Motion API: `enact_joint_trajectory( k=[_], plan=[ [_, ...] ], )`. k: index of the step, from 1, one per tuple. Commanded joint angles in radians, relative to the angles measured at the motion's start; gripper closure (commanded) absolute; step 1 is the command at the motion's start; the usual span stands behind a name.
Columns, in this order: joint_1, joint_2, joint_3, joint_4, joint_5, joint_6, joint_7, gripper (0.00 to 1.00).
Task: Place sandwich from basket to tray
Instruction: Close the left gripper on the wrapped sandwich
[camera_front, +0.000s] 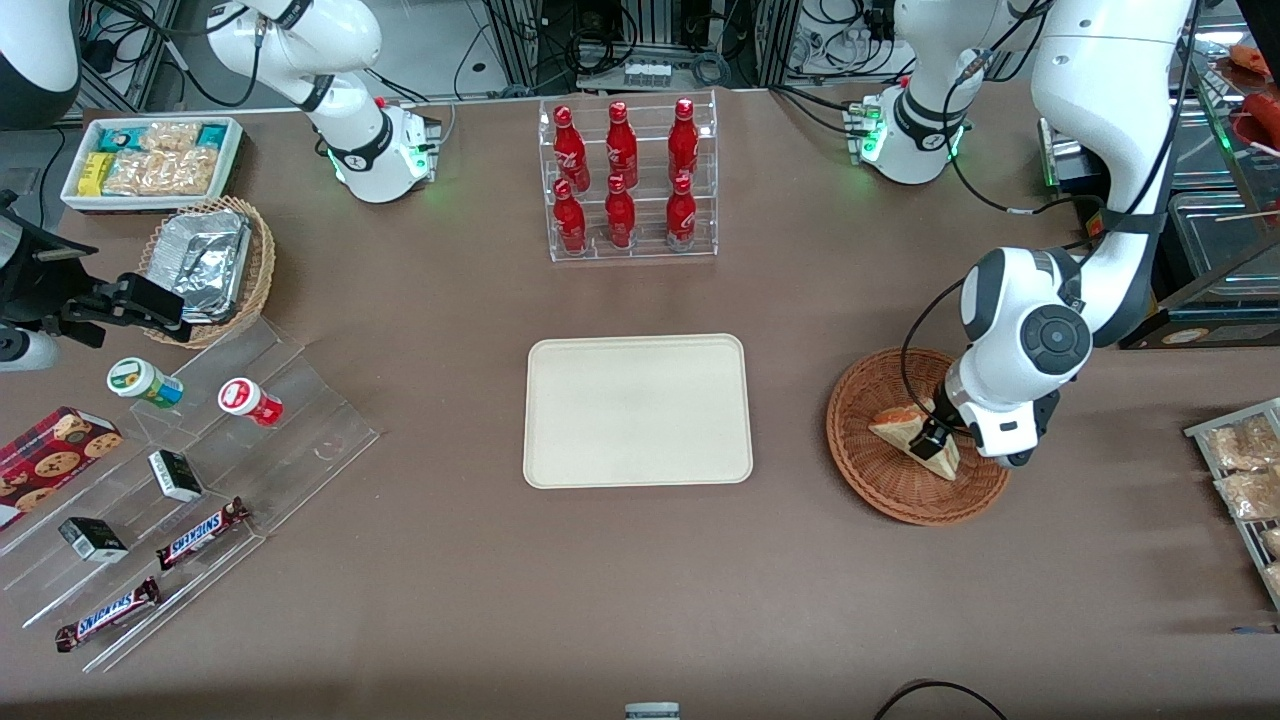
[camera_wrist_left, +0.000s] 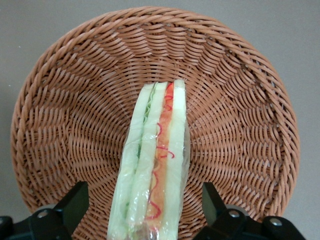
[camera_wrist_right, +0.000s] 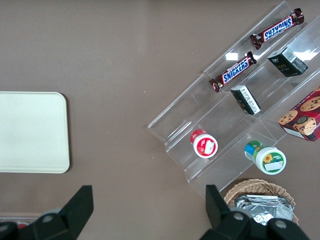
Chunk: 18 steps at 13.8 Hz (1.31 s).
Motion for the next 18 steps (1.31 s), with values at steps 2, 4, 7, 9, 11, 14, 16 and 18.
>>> enact_joint_trajectory(
  k=[2, 4, 7, 9, 11, 14, 16, 18],
  plan=[
    [-0.008, -0.023, 0.005, -0.038, 0.006, 0.024, -0.036, 0.00],
    [-0.008, -0.021, 0.005, -0.036, -0.001, 0.026, -0.051, 0.18],
    [-0.006, 0.003, 0.005, 0.002, -0.001, 0.012, -0.079, 1.00],
    [-0.006, 0.005, 0.005, 0.013, -0.001, 0.007, -0.079, 1.00],
    [-0.008, 0.003, 0.003, 0.028, 0.000, 0.001, -0.077, 1.00],
    [-0.011, -0.018, -0.001, 0.115, 0.005, -0.151, -0.061, 1.00],
    [-0.041, -0.038, -0.009, 0.212, 0.008, -0.316, -0.042, 1.00],
    [-0.092, -0.034, -0.010, 0.322, 0.005, -0.451, -0.013, 1.00]
  ],
)
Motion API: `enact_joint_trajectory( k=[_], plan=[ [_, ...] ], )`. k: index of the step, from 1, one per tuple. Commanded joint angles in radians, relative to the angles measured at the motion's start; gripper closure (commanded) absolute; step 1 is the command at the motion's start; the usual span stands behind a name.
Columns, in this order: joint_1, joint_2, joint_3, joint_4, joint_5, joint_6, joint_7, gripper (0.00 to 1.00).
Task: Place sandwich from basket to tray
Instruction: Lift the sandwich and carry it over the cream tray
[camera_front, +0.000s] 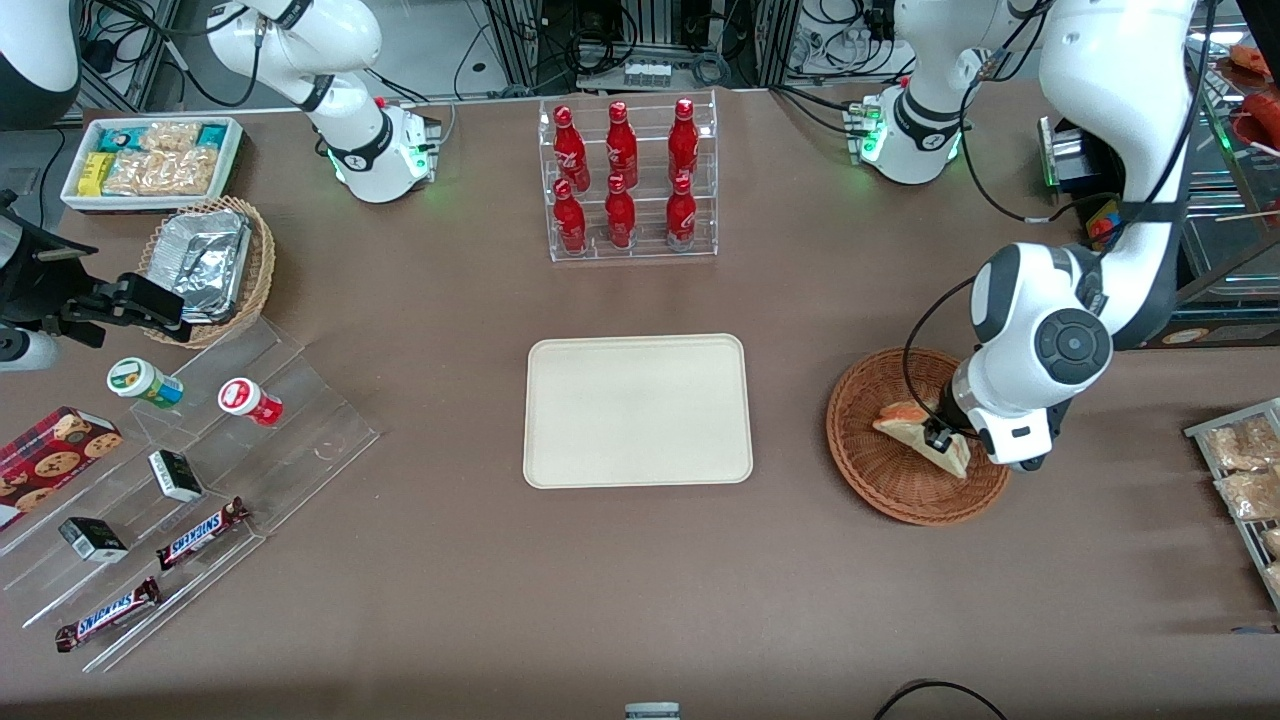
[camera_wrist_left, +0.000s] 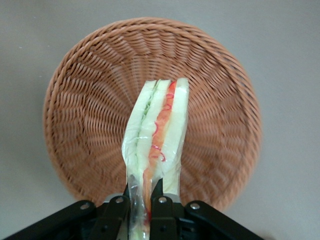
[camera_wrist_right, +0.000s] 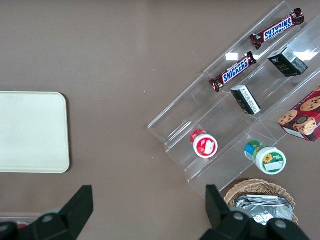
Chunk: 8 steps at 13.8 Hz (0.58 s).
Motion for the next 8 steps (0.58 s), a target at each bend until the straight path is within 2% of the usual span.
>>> enact_joint_trajectory(
  k=[1, 5, 8],
  plan=[
    [-0.084, -0.003, 0.004, 0.131, 0.003, -0.176, 0.022, 1.00],
    [-0.274, 0.044, 0.000, 0.206, -0.002, -0.183, 0.028, 1.00],
    [-0.422, 0.211, 0.000, 0.365, 0.001, -0.180, 0.042, 1.00]
  ],
)
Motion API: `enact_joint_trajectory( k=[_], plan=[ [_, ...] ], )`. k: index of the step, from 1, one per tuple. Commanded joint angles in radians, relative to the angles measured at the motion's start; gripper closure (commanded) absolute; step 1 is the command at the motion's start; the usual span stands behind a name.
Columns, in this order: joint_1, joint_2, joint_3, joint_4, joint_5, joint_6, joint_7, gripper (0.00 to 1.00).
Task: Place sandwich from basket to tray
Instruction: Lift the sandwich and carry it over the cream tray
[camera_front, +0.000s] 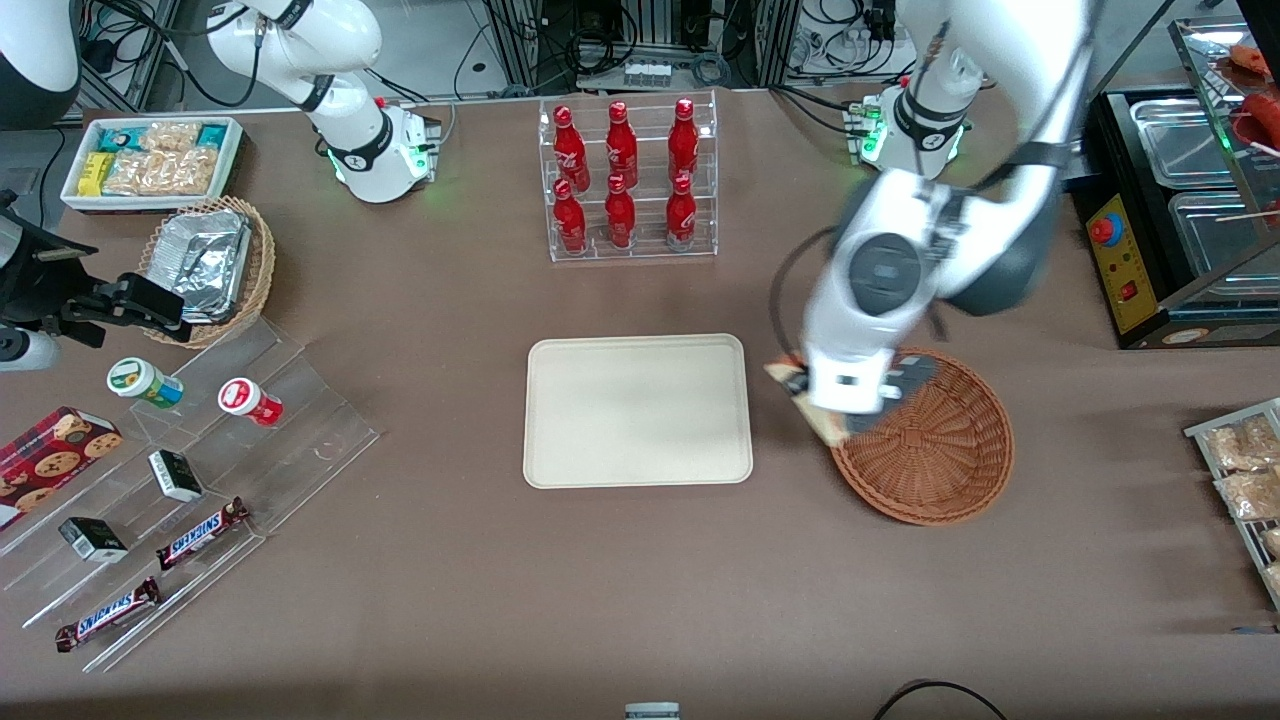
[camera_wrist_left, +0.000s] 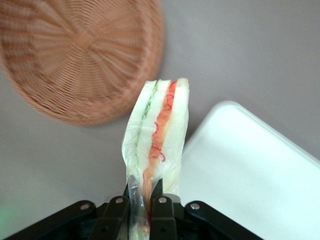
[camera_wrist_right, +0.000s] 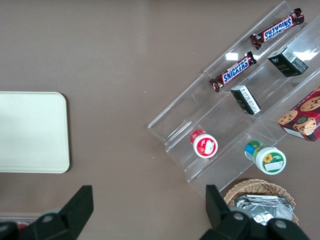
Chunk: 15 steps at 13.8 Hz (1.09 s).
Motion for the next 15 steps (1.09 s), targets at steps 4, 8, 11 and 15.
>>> enact_joint_trajectory(
  k=[4, 8, 11, 15],
  plan=[
    [-0.214, 0.311, 0.016, 0.285, 0.037, 0.008, 0.066, 1.00],
    [-0.288, 0.389, 0.016, 0.285, 0.119, 0.083, 0.124, 1.00],
    [-0.294, 0.404, 0.018, 0.283, 0.120, 0.131, 0.174, 1.00],
    [-0.298, 0.418, 0.018, 0.285, 0.120, 0.156, 0.180, 1.00]
  ],
)
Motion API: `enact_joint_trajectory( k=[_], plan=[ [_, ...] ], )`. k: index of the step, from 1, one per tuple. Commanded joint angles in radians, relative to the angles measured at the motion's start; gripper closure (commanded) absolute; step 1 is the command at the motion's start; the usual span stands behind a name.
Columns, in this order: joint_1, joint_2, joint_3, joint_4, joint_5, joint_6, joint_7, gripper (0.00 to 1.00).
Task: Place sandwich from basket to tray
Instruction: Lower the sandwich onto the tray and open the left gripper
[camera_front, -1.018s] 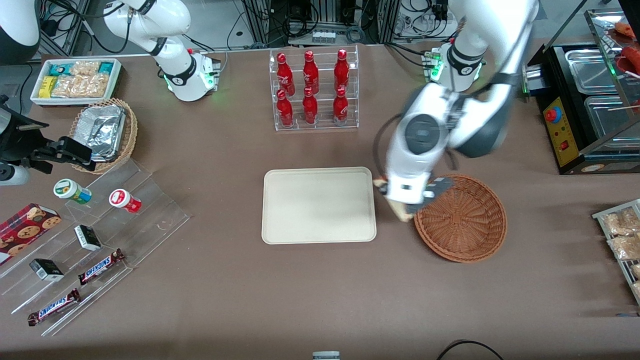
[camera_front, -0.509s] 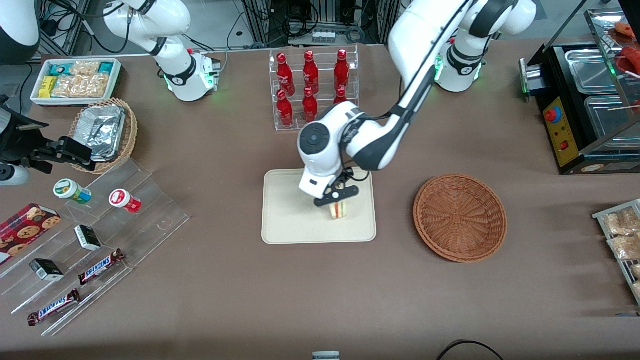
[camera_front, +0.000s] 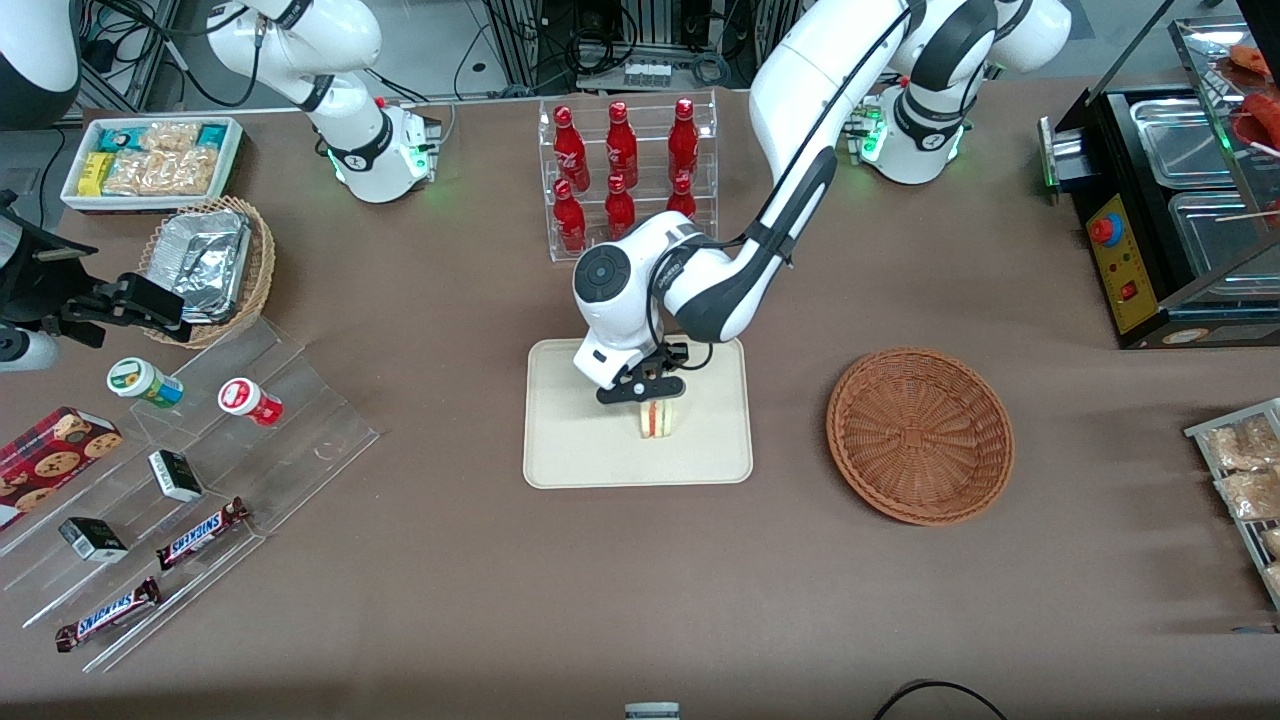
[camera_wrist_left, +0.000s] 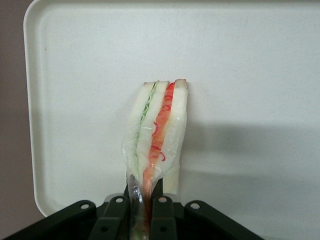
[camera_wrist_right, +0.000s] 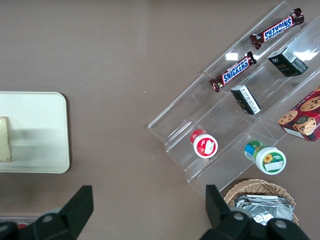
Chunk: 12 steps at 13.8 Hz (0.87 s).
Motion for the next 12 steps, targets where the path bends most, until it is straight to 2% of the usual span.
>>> enact_joint_trajectory(
  k=[1, 2, 3, 6, 12],
  plan=[
    [-0.009, 0.023, 0.011, 0.037, 0.010, 0.002, 0.017, 0.82],
    [-0.007, 0.021, 0.011, 0.037, 0.010, 0.001, 0.020, 0.13],
    [-0.007, 0.018, 0.013, 0.037, 0.012, 0.001, 0.015, 0.00],
    [0.000, -0.058, 0.017, 0.036, 0.004, -0.034, 0.000, 0.00],
    [0.126, -0.359, 0.017, 0.028, -0.019, -0.345, -0.008, 0.00]
  ],
)
